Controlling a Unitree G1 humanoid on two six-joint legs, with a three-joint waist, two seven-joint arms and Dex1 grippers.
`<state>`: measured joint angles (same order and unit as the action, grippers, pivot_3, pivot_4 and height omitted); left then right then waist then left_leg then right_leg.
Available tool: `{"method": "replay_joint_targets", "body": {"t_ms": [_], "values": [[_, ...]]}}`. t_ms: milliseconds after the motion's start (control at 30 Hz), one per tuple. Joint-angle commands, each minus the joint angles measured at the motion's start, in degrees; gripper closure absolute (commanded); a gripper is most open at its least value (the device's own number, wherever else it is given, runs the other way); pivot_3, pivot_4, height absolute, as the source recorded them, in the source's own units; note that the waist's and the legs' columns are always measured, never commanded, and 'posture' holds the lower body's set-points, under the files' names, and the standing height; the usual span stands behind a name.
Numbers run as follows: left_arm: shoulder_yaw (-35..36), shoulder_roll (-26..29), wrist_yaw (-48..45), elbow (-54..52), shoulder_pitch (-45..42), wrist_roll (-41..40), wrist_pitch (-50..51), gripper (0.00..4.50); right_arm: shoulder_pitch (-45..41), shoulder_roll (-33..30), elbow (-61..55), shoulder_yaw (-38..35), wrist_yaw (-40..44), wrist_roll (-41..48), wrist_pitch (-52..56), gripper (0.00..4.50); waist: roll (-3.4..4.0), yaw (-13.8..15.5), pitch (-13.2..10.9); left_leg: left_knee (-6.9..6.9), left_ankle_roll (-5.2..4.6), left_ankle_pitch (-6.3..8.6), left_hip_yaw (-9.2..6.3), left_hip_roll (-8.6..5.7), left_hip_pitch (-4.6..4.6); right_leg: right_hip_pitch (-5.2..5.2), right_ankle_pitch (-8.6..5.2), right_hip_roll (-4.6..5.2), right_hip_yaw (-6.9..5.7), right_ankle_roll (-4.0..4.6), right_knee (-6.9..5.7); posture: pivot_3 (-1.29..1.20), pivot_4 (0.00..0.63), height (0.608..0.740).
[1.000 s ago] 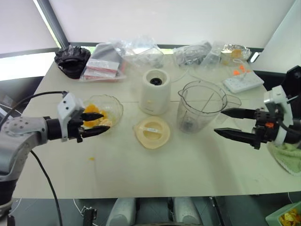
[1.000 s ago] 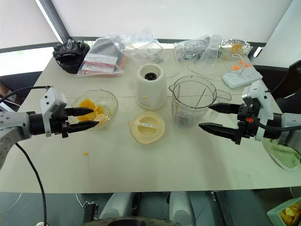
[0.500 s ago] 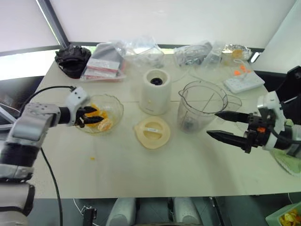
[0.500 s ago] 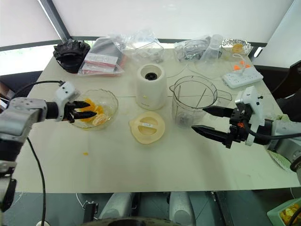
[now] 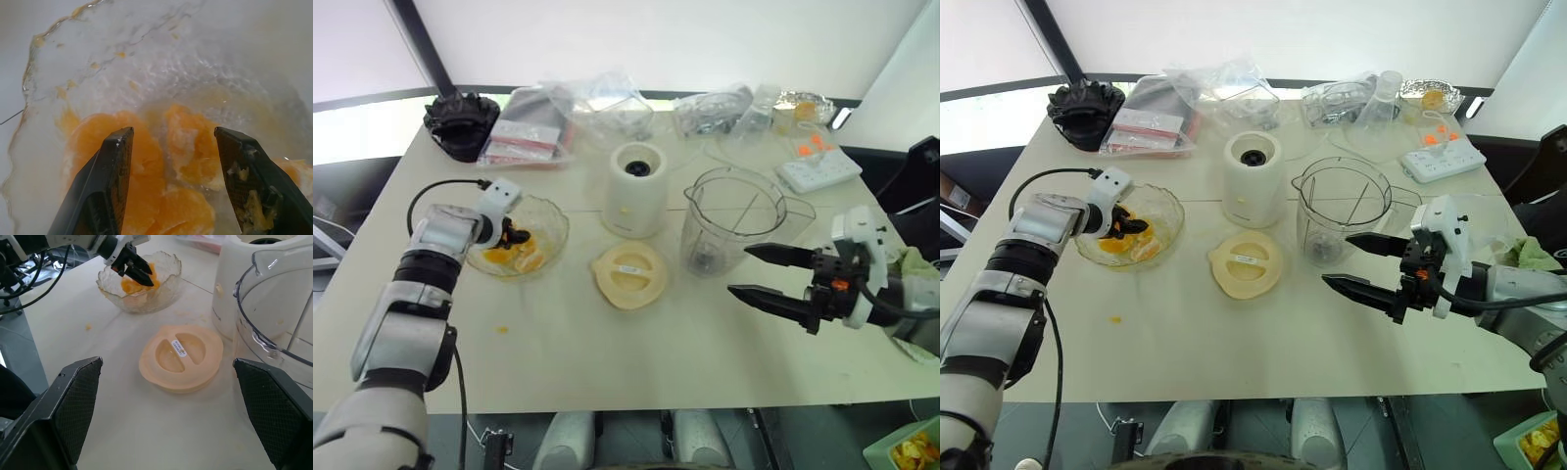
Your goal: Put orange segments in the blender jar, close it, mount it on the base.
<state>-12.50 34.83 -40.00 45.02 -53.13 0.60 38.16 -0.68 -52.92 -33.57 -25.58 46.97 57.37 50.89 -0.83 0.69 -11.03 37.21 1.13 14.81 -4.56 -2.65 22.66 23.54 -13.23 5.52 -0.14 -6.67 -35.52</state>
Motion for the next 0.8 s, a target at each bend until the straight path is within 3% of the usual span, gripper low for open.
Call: {"method": "replay_joint_targets", "body": {"t_ms": [33, 800], "values": [[1.5, -0.6, 2.0, 2.1, -1.8, 1.3, 0.3, 1.77, -0.2, -1.3, -0.7, -0.9, 0.6, 1.2, -0.1, 0.03, 0.0, 0.0, 0.0, 0.0, 0.0, 0.0, 0.0, 0.0, 0.0, 0.0, 0.0, 0.0, 0.0, 0.0, 0.0, 0.0, 0.15, 0.74], [0.1, -4.8, -0.3, 1.7, -0.3, 4.5, -0.6, 1.77, 1.4, -0.7, -0.9, -0.8, -0.7, -0.4, -1.6, 0.03, 0.0, 0.0, 0.0, 0.04, 0.0, 0.0, 0.01, -0.01, 0.0, 0.0, 0.01, 0.01, 0.0, 0.0, -0.06, 0.0, 0.15, 0.74]]}}
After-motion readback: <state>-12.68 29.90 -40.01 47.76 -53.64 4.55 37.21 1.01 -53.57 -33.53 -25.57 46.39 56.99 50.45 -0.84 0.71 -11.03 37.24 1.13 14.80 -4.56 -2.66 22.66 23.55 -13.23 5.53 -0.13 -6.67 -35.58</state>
